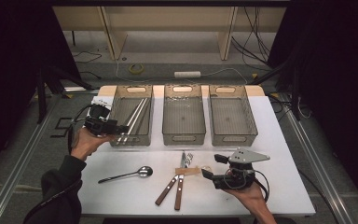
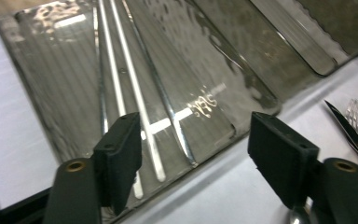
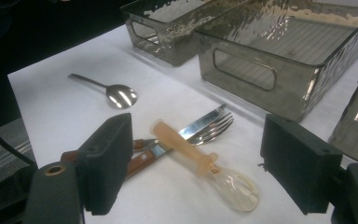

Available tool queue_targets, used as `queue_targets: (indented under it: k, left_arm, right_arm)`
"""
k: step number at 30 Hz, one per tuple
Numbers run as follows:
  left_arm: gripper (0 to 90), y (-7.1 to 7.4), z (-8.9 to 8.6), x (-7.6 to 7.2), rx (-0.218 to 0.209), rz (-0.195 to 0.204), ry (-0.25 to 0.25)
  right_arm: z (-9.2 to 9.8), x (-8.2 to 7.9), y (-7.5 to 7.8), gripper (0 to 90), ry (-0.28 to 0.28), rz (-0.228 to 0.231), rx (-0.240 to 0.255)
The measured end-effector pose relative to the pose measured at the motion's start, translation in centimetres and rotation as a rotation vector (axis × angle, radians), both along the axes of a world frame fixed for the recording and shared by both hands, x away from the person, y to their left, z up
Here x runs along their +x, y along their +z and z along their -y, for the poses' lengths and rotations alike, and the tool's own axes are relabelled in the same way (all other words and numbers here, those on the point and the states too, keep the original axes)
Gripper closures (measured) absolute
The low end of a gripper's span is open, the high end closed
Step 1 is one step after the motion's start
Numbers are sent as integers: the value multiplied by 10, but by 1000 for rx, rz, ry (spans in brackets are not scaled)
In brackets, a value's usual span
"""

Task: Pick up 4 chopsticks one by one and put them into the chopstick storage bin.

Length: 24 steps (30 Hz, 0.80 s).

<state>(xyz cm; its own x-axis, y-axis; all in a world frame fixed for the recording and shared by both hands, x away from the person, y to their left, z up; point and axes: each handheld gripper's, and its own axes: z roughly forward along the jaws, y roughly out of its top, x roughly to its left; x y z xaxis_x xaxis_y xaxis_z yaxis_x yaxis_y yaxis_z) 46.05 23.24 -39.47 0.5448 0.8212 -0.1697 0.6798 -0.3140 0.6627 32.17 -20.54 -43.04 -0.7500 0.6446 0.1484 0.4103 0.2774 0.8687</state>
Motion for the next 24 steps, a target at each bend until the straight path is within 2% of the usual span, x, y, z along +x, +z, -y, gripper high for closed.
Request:
queue_targets:
  k: [14,17,24]
  left_arm:
    - [247,15,20,-23,-3,39,-118]
    - [239,15,22,-26,-24,42,-134]
    - [228,14,24,-34,-31,45,-162]
  right_arm:
    - [0,0,0,264,1,0,-1]
    - [0,0,0,264,0,1,1]
    - [0,0,0,263,3,-2,-2]
